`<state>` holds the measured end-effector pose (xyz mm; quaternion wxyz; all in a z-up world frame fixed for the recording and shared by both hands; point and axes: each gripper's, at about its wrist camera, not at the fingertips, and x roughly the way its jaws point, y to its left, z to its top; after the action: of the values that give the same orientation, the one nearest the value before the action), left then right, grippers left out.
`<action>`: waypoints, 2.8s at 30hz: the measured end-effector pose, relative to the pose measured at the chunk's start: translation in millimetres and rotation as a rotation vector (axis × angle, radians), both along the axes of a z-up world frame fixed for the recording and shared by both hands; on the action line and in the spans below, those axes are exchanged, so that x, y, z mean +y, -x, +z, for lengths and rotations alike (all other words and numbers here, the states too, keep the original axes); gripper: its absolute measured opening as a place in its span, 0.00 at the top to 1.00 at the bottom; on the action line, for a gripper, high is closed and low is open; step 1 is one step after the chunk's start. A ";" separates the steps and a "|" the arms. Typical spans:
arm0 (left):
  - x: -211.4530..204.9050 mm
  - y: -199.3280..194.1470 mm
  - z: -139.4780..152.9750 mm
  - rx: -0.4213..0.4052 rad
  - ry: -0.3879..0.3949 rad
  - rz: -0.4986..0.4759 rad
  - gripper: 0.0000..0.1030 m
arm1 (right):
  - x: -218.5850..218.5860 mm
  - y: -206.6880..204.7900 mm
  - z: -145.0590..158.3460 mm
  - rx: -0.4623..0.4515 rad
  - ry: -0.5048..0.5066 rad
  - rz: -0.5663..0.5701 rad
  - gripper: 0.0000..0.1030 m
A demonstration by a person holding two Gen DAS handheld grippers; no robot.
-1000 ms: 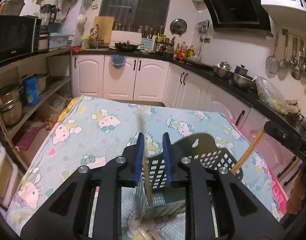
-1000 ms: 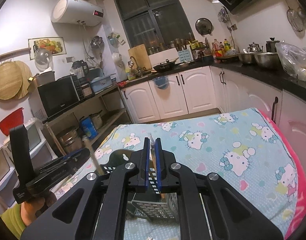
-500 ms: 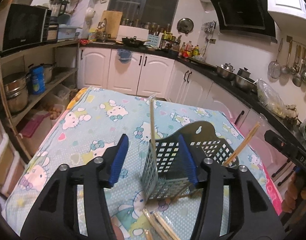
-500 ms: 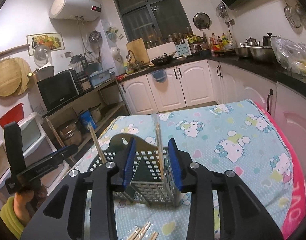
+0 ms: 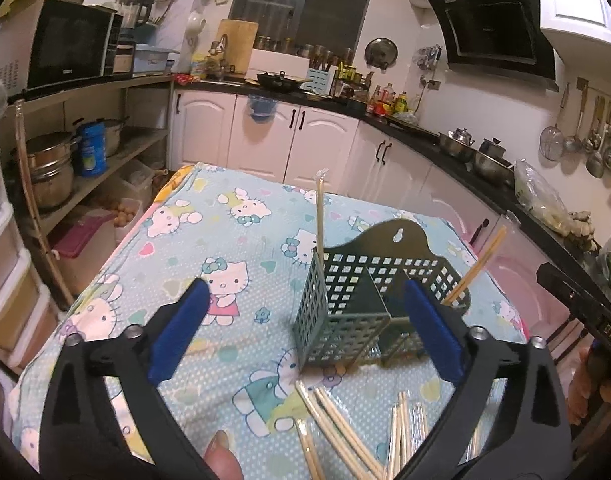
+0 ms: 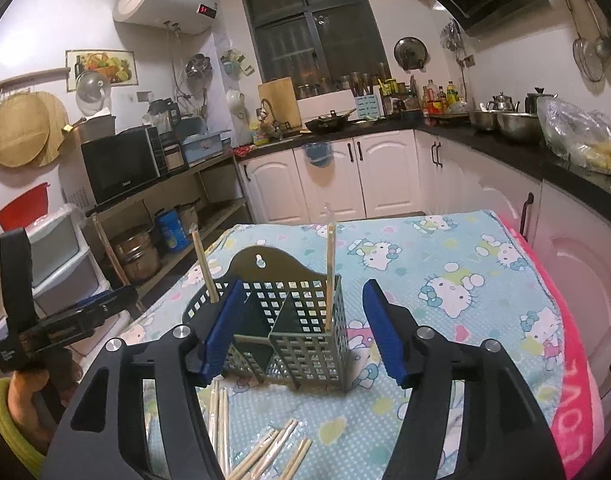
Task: Organize utensils
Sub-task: 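Move both open tools back down to the chopstick pile, then close the right tool on a wrapped chopstick while the left tool grasps another chopstick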
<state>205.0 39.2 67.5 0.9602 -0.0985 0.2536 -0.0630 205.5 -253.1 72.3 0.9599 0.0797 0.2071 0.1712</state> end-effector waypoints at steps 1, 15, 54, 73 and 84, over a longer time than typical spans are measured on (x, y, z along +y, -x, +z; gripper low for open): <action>0.4 3.9 0.0 -0.002 -0.001 -0.003 0.11 | 0.1 2.3 -0.4 0.000 0.004 0.000 0.42; -2.5 37.0 -12.3 0.029 -0.051 0.002 0.11 | 5.4 29.0 -16.7 0.030 0.061 0.030 0.40; -15.5 54.7 -102.8 0.333 -0.093 -0.087 0.11 | 28.3 48.5 -91.2 0.252 0.154 0.096 0.40; -38.4 23.1 -132.1 0.434 -0.100 -0.174 0.51 | 46.6 9.9 -135.6 0.434 0.210 0.125 0.65; -35.8 2.2 -132.3 0.460 -0.117 -0.154 0.62 | 62.4 -18.5 -146.9 0.490 0.271 0.093 0.74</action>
<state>202.8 3.4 -64.8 0.8735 -0.0349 0.4757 -0.0972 223.9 -190.7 -74.6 0.8744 -0.0201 0.4573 0.1612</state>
